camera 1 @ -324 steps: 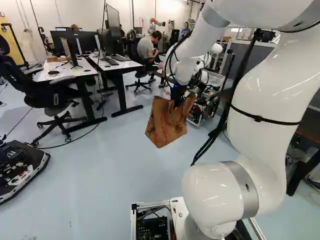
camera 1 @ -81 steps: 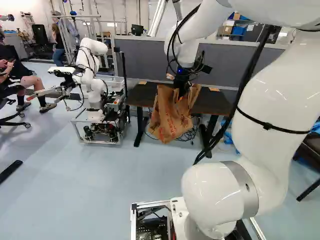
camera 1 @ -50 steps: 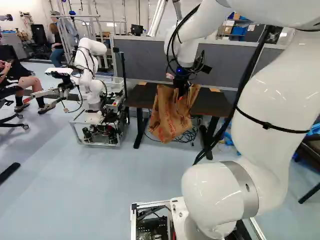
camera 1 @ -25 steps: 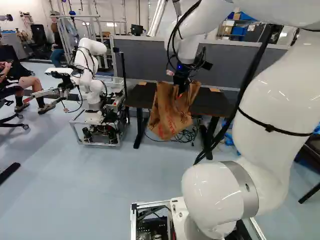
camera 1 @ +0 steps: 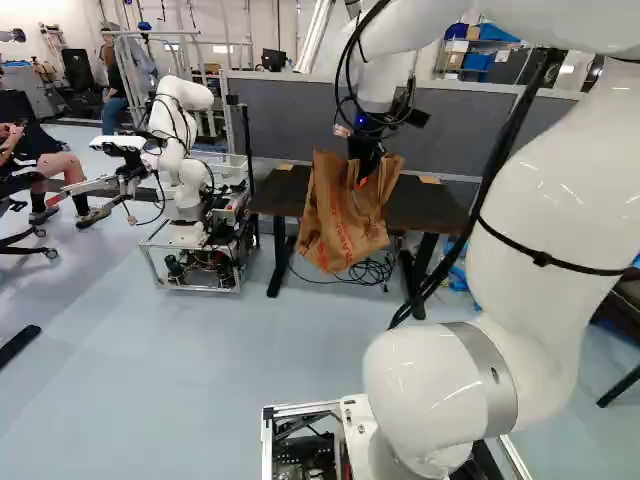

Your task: Pick up the bag on the ground and place it on the table

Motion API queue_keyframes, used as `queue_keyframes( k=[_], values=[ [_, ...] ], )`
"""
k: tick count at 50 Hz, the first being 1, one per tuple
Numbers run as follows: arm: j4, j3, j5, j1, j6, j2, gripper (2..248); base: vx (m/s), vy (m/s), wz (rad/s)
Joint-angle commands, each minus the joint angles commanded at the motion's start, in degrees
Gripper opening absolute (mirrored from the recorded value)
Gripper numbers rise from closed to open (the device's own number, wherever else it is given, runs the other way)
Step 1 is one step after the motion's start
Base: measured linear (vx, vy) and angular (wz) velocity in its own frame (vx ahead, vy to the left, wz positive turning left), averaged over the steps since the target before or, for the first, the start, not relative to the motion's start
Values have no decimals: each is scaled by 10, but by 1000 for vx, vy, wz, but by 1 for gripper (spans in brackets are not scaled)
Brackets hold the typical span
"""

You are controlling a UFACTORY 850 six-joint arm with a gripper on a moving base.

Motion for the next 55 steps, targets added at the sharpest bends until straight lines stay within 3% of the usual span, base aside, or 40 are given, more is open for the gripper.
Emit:
queue_keyframes(
  k=[30, 55],
  values=[
    [0, -63, -72, 1, 0, -10, 21, 0, 0, 0],
    [0, -67, -76, 1, 0, -11, 21, 34, 0, -4]
  ],
)
